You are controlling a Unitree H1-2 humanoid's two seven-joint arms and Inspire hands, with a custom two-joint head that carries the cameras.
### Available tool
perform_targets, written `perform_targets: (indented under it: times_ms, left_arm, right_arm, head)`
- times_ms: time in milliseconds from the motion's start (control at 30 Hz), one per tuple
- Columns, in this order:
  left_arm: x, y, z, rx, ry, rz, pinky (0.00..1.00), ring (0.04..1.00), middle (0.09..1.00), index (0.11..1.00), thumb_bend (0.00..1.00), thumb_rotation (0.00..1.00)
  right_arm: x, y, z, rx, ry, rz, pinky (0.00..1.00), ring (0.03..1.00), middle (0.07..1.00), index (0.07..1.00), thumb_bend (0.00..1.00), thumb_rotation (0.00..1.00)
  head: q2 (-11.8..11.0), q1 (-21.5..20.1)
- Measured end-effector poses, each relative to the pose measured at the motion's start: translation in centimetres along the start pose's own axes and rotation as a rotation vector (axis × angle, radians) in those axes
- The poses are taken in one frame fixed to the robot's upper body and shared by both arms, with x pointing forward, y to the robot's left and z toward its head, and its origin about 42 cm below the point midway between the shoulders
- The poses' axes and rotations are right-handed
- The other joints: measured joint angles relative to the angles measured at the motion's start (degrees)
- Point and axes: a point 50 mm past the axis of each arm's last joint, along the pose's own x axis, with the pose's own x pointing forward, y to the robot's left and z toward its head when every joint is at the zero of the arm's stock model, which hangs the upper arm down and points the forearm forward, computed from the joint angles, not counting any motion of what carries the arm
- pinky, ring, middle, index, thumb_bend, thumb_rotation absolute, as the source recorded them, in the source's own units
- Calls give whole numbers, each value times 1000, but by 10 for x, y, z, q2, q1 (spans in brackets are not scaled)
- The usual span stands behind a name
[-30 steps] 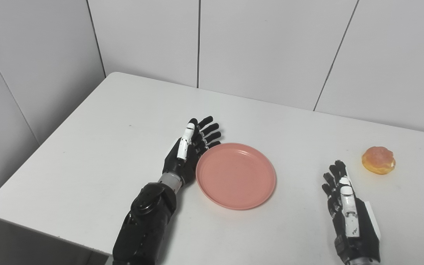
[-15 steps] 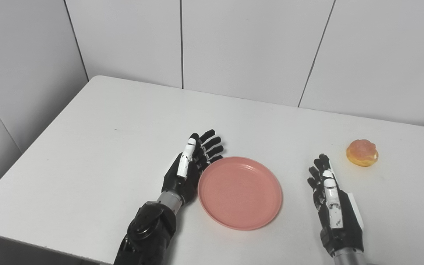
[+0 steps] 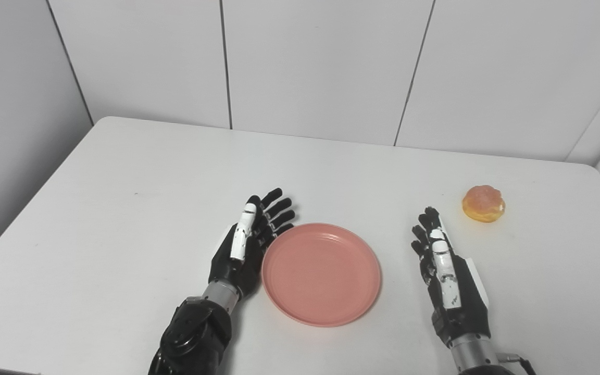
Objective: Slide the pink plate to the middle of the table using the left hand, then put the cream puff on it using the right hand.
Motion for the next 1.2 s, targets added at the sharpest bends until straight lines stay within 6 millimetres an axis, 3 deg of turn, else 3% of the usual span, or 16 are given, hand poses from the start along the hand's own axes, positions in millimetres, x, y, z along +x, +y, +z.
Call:
perform_targets:
  times_ms: [233, 467, 733, 867, 1100, 1200]
  left_arm:
    - [-1, 2, 1, -1, -3, 5, 857, 865, 870, 859, 422, 1000]
    - [-2, 5, 1, -1, -6, 9, 851, 863, 866, 854, 419, 1000]
    - [-4, 9, 2, 1, -15, 15, 848, 858, 863, 855, 425, 1000]
    - [-6, 12, 2, 1, -36, 20, 852, 863, 869, 858, 421, 1000]
    - [-11, 19, 2, 23, -74, 49, 870, 872, 876, 862, 436, 1000]
    - [-14, 22, 2, 41, -90, 65, 882, 874, 878, 865, 442, 1000]
  right_arm:
    - [2, 0, 5, -26, -16, -19, 982, 954, 972, 973, 296, 1000]
    - [9, -1, 23, -63, -69, -29, 939, 928, 947, 958, 275, 1000]
    - [25, -18, 42, -193, -139, -49, 900, 880, 912, 920, 407, 944]
    - [28, -25, 52, -295, -153, -62, 849, 870, 905, 910, 474, 967]
    - [37, -35, 74, -417, -198, -80, 823, 868, 914, 913, 465, 879]
    - [41, -41, 80, -483, -209, -98, 814, 878, 911, 919, 455, 916]
  head:
    - [-3, -31]
    - [-7, -51]
    - [-13, -70]
    - [-15, -76]
    - [-22, -90]
    - [-24, -95]
